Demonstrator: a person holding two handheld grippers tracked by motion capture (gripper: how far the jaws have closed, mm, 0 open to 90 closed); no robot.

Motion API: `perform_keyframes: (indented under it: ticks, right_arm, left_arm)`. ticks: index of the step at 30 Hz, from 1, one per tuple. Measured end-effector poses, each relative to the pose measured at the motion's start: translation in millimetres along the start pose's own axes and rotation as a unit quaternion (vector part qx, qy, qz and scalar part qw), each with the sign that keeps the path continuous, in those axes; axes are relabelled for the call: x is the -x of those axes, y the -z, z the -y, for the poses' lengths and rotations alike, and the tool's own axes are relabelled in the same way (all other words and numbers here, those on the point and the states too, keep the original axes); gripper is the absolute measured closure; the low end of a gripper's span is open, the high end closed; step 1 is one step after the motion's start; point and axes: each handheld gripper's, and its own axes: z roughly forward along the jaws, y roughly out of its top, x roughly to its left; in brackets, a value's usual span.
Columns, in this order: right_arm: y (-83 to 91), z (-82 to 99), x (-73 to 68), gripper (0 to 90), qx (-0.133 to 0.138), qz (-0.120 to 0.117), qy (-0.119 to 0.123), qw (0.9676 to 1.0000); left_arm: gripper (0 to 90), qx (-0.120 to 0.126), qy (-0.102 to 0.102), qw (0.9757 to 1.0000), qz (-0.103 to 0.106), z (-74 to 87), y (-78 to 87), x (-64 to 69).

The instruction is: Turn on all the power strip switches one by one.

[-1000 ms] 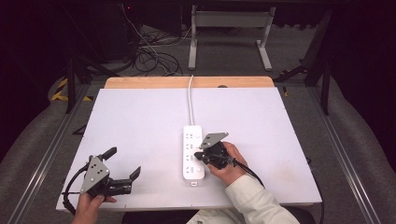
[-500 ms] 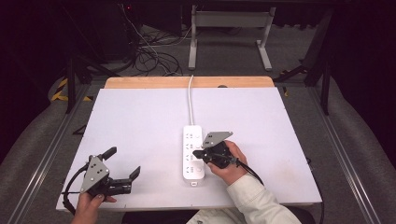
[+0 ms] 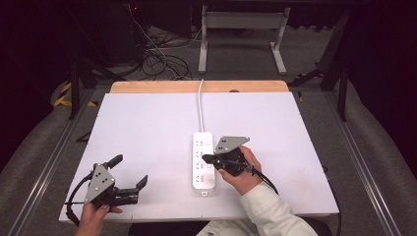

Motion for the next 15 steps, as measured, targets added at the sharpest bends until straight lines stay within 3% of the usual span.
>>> perform_keyframes:
  ticks: [7,15]
  right_arm:
    - [-1.6,-5.8,4.8,90.0,-0.012,-0.004,-0.010,0.9999]
    - [-14.3,-0.1,23.5,90.0,-0.026,0.011,-0.014,0.9995]
  left_arm:
    - [1.2,0.000,-0.002,1.0000,0.000,-0.1,-0.1,0.8]
    - [1.2,-0.001,-0.001,1.0000,0.001,0.1,0.0,0.4]
